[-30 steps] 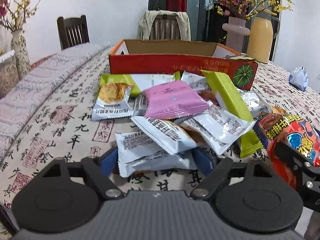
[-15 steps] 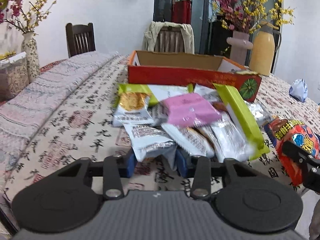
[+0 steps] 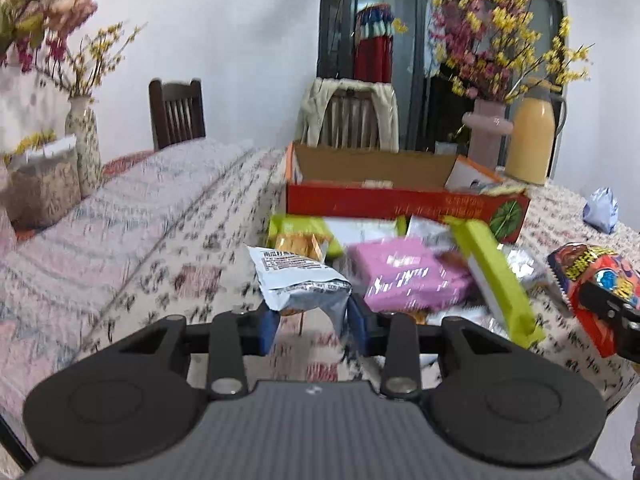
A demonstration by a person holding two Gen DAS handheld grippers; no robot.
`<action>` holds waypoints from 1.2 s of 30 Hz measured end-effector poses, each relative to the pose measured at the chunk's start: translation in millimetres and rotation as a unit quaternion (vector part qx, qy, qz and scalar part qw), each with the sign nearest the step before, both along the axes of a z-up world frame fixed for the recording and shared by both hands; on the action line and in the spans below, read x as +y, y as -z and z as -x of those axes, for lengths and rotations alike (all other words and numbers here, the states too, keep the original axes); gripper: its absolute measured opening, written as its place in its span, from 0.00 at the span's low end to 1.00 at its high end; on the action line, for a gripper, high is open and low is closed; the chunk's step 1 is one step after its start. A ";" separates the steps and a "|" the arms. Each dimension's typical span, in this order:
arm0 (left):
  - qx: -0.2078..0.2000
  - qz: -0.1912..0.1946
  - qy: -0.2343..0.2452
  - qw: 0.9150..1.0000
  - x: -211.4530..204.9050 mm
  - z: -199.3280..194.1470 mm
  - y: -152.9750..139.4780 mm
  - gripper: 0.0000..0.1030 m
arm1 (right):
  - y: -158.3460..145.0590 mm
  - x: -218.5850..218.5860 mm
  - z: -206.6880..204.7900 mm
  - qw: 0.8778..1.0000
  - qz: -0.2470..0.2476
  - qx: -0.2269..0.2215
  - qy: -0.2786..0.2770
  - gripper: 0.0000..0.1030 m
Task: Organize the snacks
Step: 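Carry both packets into the cardboard box and release them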
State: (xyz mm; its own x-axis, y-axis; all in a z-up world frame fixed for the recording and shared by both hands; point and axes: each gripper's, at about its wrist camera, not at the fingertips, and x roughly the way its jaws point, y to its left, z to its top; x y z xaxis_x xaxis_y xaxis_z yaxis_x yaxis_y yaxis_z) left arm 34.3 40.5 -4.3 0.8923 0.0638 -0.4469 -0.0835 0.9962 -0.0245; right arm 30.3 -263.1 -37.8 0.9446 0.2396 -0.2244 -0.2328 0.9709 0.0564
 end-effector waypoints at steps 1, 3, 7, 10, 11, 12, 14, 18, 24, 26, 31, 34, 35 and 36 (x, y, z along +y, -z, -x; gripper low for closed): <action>-0.007 -0.001 0.002 1.000 -1.2 -0.2 -4.1 0.36 | -2.9 0.3 -1.7 1.000 0.001 -0.004 0.001 0.96; -0.021 -0.001 0.006 1.000 -3.4 -2.9 -13.0 0.36 | -8.8 1.3 -5.6 1.000 -0.001 -0.011 0.002 0.96; -0.045 -0.003 0.016 0.999 -10.6 -11.5 -29.9 0.36 | -22.9 4.6 -18.0 1.000 -0.001 -0.027 0.002 0.96; -0.056 -0.006 0.024 0.998 -16.3 -23.0 -42.5 0.36 | -35.7 8.7 -29.6 0.999 0.001 -0.041 -0.001 0.96; -0.061 -0.007 0.027 0.998 -17.8 -27.4 -46.7 0.36 | -40.6 10.2 -35.3 0.999 0.002 -0.044 -0.002 0.96; -0.064 -0.008 0.029 0.997 -19.3 -32.2 -50.8 0.36 | -45.4 11.5 -41.0 0.999 0.002 -0.046 -0.003 0.96; -0.071 -0.007 0.033 0.997 -21.7 -45.4 -59.9 0.36 | -56.1 15.3 -54.4 0.999 0.004 -0.051 -0.005 0.96; -0.078 -0.002 0.036 0.996 -25.8 -73.3 -71.2 0.36 | -76.4 22.1 -86.4 0.999 -0.004 -0.051 -0.009 0.96; -0.071 0.010 0.029 0.997 -27.8 -124.7 -78.1 0.36 | -92.5 37.3 -140.1 0.999 -0.004 -0.037 -0.012 0.96; -0.069 0.012 0.023 0.997 -27.4 -141.5 -77.8 0.36 | -93.7 43.9 -161.0 1.000 -0.001 -0.028 -0.011 0.96; -0.063 0.023 0.005 0.998 -23.3 -179.7 -69.5 0.36 | -86.6 57.4 -209.4 1.000 0.004 0.003 -0.006 0.96; -0.055 0.027 0.006 0.998 -21.2 -200.5 -55.7 0.36 | -74.4 61.1 -229.6 1.000 -0.002 0.019 0.002 0.96; -0.050 0.027 0.009 0.998 -20.3 -206.6 -51.6 0.36 | -69.1 61.1 -233.0 1.000 -0.005 0.021 0.001 0.96; -0.041 0.029 0.009 0.999 -18.8 -212.3 -47.2 0.36 | -64.2 60.5 -234.3 1.000 -0.004 0.023 0.001 0.96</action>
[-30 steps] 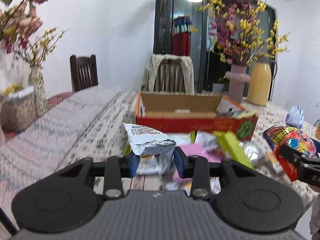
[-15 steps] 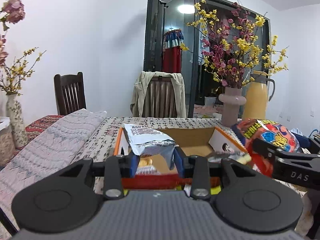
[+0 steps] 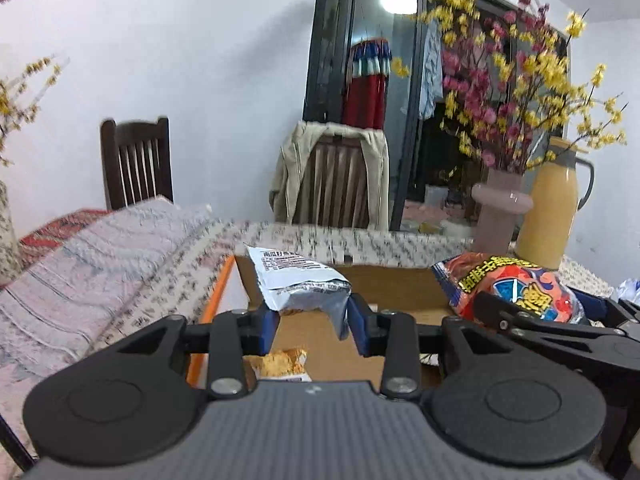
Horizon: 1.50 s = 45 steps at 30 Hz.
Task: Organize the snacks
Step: 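Carry both packets into the cardboard box and release them, then grasp the gold cracker packet with the right gripper from the pile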
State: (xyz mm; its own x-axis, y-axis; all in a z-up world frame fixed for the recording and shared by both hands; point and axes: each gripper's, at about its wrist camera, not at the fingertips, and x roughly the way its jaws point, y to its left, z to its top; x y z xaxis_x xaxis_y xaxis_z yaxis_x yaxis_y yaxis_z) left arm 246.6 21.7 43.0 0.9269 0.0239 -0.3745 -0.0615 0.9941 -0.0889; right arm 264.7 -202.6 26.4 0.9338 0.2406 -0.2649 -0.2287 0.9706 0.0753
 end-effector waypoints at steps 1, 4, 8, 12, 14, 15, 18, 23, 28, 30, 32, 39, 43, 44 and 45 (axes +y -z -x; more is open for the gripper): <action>0.007 0.002 0.001 1.000 1.4 -4.0 3.0 0.37 | 4.0 0.3 -2.3 1.000 0.002 0.004 -0.002 0.96; 0.014 0.010 -0.003 1.000 6.3 -5.9 8.0 0.62 | 6.1 -2.7 -5.6 1.000 -0.007 0.018 -0.016 0.99; -0.016 0.009 -0.024 1.000 8.7 5.8 3.9 1.00 | 5.1 -11.7 -4.7 0.999 -0.028 0.018 -0.006 1.00; -0.033 0.013 -0.038 0.999 8.3 15.3 -4.3 1.00 | 2.8 -16.5 -2.7 0.999 -0.043 0.016 -0.005 1.00; -0.036 0.019 -0.048 0.998 10.0 19.4 -10.7 1.00 | -3.5 -17.4 0.8 0.999 -0.042 0.007 -0.004 1.00; -0.040 0.022 -0.050 0.998 11.2 22.1 -15.1 1.00 | -7.9 -18.1 4.0 0.999 -0.042 0.002 -0.003 1.00; -0.055 0.027 -0.053 0.997 13.5 35.9 -27.2 1.00 | -22.5 -20.7 15.6 0.999 -0.045 -0.010 0.000 1.00; -0.071 0.020 -0.045 0.996 9.4 66.0 -39.4 1.00 | -44.0 -25.6 45.0 0.999 -0.039 -0.025 -0.002 1.00; -0.069 0.022 -0.048 0.996 10.2 94.6 -37.4 1.00 | -44.4 -28.0 82.0 0.999 -0.023 -0.023 -0.005 1.00; -0.061 0.019 -0.048 0.997 11.7 105.4 -31.5 1.00 | -36.9 -30.6 95.8 1.000 -0.016 -0.011 -0.006 1.00; -0.053 0.016 -0.048 0.997 13.7 114.9 -24.7 1.00 | -26.7 -31.5 107.8 1.000 -0.011 0.002 -0.006 1.00; -0.019 0.000 -0.042 0.999 20.5 136.5 6.7 1.00 | 17.0 -32.9 134.6 0.999 0.003 0.052 -0.009 1.00; -0.009 -0.013 -0.050 0.999 25.5 136.7 25.9 1.00 | 36.2 -28.3 137.1 0.998 0.016 0.058 -0.013 1.00; -0.008 -0.015 -0.053 0.998 27.5 135.4 31.0 1.00 | 39.8 -26.8 137.2 0.998 0.017 0.055 -0.013 1.00; -0.008 -0.017 -0.058 0.998 29.4 134.0 36.6 1.00 | 43.8 -25.2 137.0 0.998 0.018 0.051 -0.009 1.00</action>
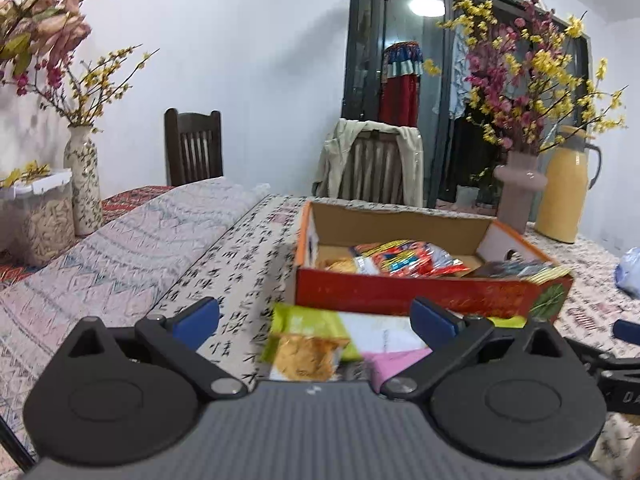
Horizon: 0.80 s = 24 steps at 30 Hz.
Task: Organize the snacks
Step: 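Grasp the gold cracker packet with the right gripper from the pile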
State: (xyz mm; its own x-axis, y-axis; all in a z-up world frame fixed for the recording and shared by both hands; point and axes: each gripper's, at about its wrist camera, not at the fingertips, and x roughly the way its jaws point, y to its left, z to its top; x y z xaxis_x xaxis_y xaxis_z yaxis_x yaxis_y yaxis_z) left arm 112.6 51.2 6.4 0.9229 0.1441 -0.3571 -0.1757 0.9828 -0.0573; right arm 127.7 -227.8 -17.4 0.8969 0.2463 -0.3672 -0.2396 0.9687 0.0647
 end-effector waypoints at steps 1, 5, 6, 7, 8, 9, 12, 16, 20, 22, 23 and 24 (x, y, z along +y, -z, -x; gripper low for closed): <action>0.000 -0.002 -0.003 1.000 1.1 -1.6 3.9 1.00 | 3.5 2.1 0.6 1.000 0.003 -0.003 0.005 1.00; 0.004 0.020 -0.005 1.000 11.3 -5.0 20.7 1.00 | 6.8 3.4 -0.4 1.000 0.000 -0.010 0.002 1.00; 0.001 0.025 -0.005 1.000 13.0 -4.7 20.3 1.00 | 7.6 2.6 -2.7 1.000 -0.002 -0.007 0.000 1.00; -0.004 0.030 -0.003 1.000 14.7 -3.3 19.9 1.00 | 8.1 2.2 -4.2 1.000 -0.004 -0.003 -0.003 1.00; -0.005 0.034 -0.002 0.999 15.9 -2.8 20.2 1.00 | 8.5 2.0 -5.6 1.000 -0.006 -0.001 -0.005 1.00; -0.005 0.036 0.000 0.999 16.4 -2.9 20.5 1.00 | 8.8 2.2 -5.8 1.000 -0.008 -0.001 -0.007 1.00; -0.004 0.038 0.004 0.999 16.4 -2.9 20.6 1.00 | 9.2 1.2 -5.8 1.000 -0.014 0.000 -0.012 1.00; -0.002 0.039 0.009 0.999 15.3 -3.5 21.3 1.00 | 9.3 -0.8 -6.0 1.000 -0.021 0.002 -0.014 1.00; -0.001 0.039 0.009 0.999 14.8 -3.5 22.0 1.00 | 9.5 -0.9 -5.1 1.000 -0.022 -0.001 -0.013 1.00; -0.002 0.039 0.010 0.999 14.8 -3.2 22.3 1.00 | 9.4 -1.2 -4.3 1.000 -0.022 -0.003 -0.010 1.00; -0.002 0.040 0.011 0.999 14.8 -3.3 22.4 1.00 | 9.2 -1.5 -3.9 1.000 -0.021 -0.004 -0.008 1.00; -0.001 0.040 0.012 0.999 14.9 -3.5 22.5 1.00 | 8.5 -1.6 -3.1 1.000 -0.019 -0.005 -0.004 1.00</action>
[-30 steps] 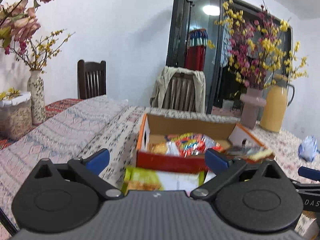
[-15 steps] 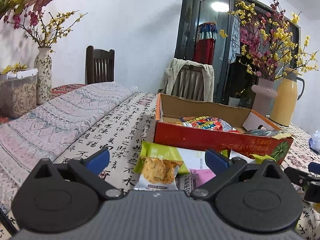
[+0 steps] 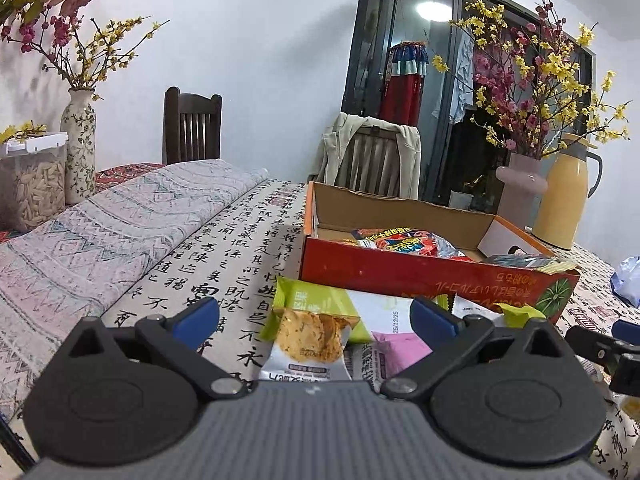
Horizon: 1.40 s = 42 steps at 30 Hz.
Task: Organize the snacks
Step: 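Grasp the gold cracker packet with the right gripper from the pile, then lift the cracker packet with the right gripper while the left grasps the pink pastry pack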
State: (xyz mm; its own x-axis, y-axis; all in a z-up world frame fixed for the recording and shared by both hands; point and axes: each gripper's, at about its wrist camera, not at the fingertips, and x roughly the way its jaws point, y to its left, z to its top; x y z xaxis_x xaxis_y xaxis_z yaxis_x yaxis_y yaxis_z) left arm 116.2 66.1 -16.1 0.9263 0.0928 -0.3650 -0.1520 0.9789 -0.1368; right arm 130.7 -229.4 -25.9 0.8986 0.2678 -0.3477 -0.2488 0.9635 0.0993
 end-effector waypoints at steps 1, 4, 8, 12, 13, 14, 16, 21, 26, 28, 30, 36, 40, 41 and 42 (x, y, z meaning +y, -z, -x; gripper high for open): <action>0.001 0.001 0.001 1.000 0.1 -0.4 -0.1 1.00 | -1.2 -0.3 1.8 1.000 0.003 -0.002 0.004 1.00; 0.003 0.003 0.002 1.000 0.8 -1.1 0.3 1.00 | -7.4 -5.9 9.5 1.000 -0.003 -0.004 0.008 0.99; 0.002 0.004 0.002 1.000 0.8 -1.1 0.4 1.00 | -21.4 -23.7 23.9 1.000 -0.023 0.001 0.003 0.98; 0.002 0.005 0.003 1.000 0.7 -1.0 0.6 1.00 | -16.0 -40.9 30.3 0.999 -0.003 0.022 0.033 0.85; 0.002 0.006 0.003 1.000 0.7 -0.8 0.6 1.00 | -11.9 -45.3 29.5 0.999 -0.001 0.033 0.040 0.79; 0.002 0.006 0.003 1.000 0.8 -0.6 0.7 1.00 | -7.2 -50.0 27.9 0.998 0.000 0.047 0.046 0.75; 0.002 0.006 0.003 1.000 0.8 -0.5 0.8 1.00 | 0.8 -58.9 24.1 0.996 -0.002 0.074 0.057 0.63; 0.002 0.006 0.003 1.000 0.9 -0.5 0.8 1.00 | 9.1 -63.6 13.5 0.993 0.016 0.101 0.066 0.57; 0.002 0.007 0.003 1.000 0.7 -0.2 0.8 1.00 | 11.8 -57.9 -3.9 0.991 0.036 0.120 0.048 0.58; 0.002 0.007 0.003 1.000 0.8 -0.3 0.8 1.00 | 12.7 -55.4 -9.7 0.990 0.046 0.128 0.044 0.58; 0.001 0.008 0.002 1.000 1.2 -0.3 1.1 1.00 | 13.9 -52.9 -17.2 0.988 0.055 0.141 0.039 0.57; 0.004 0.009 0.003 1.000 1.3 -0.4 1.4 1.00 | 15.7 -57.4 -14.8 0.989 0.036 0.133 0.054 0.39; 0.005 0.010 0.004 1.000 1.7 -0.4 1.8 1.00 | 6.7 -61.7 -5.2 0.993 0.015 0.096 0.063 0.38; 0.005 0.010 0.003 1.000 1.6 -0.4 1.8 1.00 | 3.4 -61.9 -4.0 0.994 0.010 0.087 0.063 0.38; 0.005 0.010 0.003 1.000 1.7 -0.6 1.7 1.00 | 0.2 -61.3 -3.0 0.995 0.005 0.078 0.063 0.38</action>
